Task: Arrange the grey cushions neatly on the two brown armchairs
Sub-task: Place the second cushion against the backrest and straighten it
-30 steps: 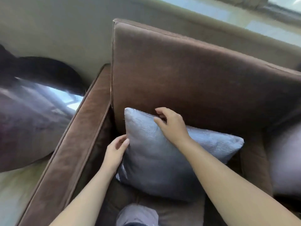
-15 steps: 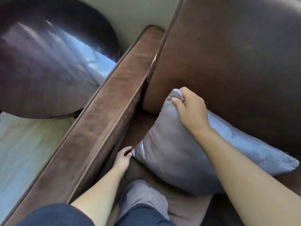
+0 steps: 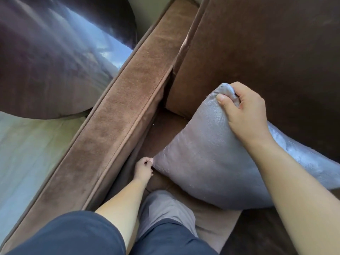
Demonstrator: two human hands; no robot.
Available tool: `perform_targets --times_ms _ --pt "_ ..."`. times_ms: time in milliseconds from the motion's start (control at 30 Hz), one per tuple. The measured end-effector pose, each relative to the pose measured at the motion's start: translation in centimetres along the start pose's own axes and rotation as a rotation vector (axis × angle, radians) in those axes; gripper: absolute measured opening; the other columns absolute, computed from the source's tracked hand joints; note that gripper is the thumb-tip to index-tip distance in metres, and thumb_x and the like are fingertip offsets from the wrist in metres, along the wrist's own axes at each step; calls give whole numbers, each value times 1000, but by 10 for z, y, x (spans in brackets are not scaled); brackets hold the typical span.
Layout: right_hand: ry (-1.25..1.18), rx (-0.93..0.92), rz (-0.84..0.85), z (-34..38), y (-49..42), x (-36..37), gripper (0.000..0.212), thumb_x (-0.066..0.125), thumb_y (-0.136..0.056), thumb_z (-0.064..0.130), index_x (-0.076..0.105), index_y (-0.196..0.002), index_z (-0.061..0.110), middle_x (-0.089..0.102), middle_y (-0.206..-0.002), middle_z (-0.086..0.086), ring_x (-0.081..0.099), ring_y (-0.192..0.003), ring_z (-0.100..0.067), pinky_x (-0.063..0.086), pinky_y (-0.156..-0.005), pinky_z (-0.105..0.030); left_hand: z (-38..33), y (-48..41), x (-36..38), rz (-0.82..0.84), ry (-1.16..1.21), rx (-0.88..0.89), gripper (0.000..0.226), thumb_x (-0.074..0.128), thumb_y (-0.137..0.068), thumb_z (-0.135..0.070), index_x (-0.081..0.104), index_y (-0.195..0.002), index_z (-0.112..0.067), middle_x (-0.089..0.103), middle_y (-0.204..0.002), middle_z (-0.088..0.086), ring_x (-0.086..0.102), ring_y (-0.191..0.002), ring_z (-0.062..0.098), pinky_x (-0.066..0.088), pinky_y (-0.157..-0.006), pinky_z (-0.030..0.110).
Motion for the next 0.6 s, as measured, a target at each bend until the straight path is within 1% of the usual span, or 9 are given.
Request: perform_targets --times_ms 67,133,233,300,367,433,467,533,600 --pt "-5 6 -17 -1 0 -3 24 57 -94 25 56 -78 7 59 -74 -8 51 -73 -20 35 -62 -22 7 0 -1 -18 47 -36 15 53 -101 -17 63 -92 -11 55 -71 3 49 -61 14 49 -57 28" --pt "-8 0 -19 -1 0 -5 26 57 -94 25 56 -79 3 59 -75 -12 52 -73 -23 37 -65 -29 12 0 -3 -42 87 -57 18 55 -101 -17 64 -87 -12 56 -70 2 49 -60 14 49 -56 27" --pt "-17 7 -35 -2 -2 -9 31 59 -92 26 54 -79 -2 57 -76 -18 50 -74 -29 38 -65 -36 11 -5 -7 -75 79 -29 17 58 -99 -18 65 -85 -11 52 -64 1 44 -58 16 39 -56 28" --pt "-20 23 -37 -3 -5 -10 34 60 -92 26 52 -78 -4 55 -76 -20 48 -73 -30 38 -64 -38 6 -9 -10 -93 29 19 17 60 -98 -18 66 -86 -7 49 -59 -2 41 -59 16 34 -65 30" --pt "-17 37 -28 -4 -7 -10 34 61 -92 26 52 -76 -2 55 -73 -18 46 -68 -25 37 -63 -36 7 -11 -10 -101 0 26 18 61 -97 -19 67 -85 -7 48 -58 -3 42 -62 16 33 -72 31" --pt "-28 50 -18 -5 -9 -9 32 61 -92 27 55 -74 2 56 -70 -13 47 -66 -19 40 -63 -35 8 -14 -10 -97 -22 22 18 61 -97 -18 67 -85 -6 49 -59 -1 44 -70 19 33 -73 31" --pt "-30 56 -10 -5 -10 -8 30 61 -92 28 58 -75 4 58 -70 -10 51 -67 -20 42 -64 -36 6 -17 -9 -83 -53 22 18 62 -97 -18 67 -85 -5 51 -60 2 46 -72 20 34 -72 30" --pt "-29 52 -4 -3 -11 -5 25 62 -91 29 64 -77 9 62 -71 -6 56 -71 -19 47 -67 -39 -1 -24 -6 -40 -173 41 16 63 -95 -15 69 -87 -2 61 -71 10 50 -75 20 36 -70 31" --pt "-28 46 -14 -2 -11 -3 21 63 -90 30 67 -77 14 63 -69 -1 57 -71 -16 47 -67 -38 -9 -27 -4 -6 -273 38 15 65 -94 -12 70 -85 0 63 -77 13 52 -76 21 37 -69 31"
Point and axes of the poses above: each hand's wrist, its own y-axis away from the middle knuckle, its own x-axis out of the palm, z = x × y, the point moved 9 cm from there along -y, towards the middle knuckle
